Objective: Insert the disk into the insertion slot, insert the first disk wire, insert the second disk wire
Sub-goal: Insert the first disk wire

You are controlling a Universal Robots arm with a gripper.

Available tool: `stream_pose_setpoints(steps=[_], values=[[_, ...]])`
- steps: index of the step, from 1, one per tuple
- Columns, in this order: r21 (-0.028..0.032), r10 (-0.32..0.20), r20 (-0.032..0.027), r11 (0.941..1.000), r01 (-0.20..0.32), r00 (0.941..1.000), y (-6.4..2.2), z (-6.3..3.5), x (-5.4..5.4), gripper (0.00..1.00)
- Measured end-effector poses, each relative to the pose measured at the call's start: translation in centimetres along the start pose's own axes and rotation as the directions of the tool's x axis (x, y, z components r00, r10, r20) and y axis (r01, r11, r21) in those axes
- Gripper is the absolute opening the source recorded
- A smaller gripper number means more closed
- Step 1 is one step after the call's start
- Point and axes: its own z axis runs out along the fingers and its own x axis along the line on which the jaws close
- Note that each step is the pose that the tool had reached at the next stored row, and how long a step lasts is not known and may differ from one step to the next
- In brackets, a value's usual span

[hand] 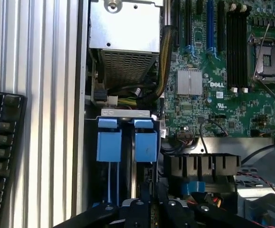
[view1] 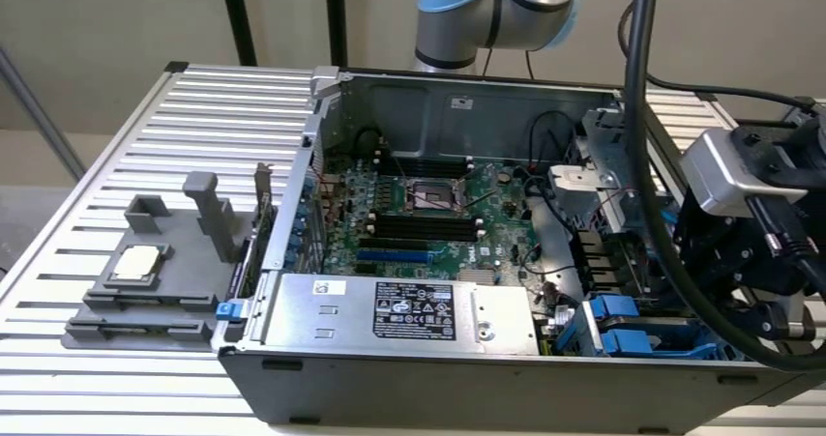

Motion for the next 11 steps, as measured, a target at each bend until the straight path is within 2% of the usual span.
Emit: stream_pose_setpoints(steps=[8,11], values=[[0.0019,0.010,-0.0191,0.9999,-0.010,0.9998,-0.09,0.13,-0.45,0.16],[0.0022,0.012,-0.0216,0.9999,-0.012,0.9997,-0.15,0.17,-0.46,0.16]])
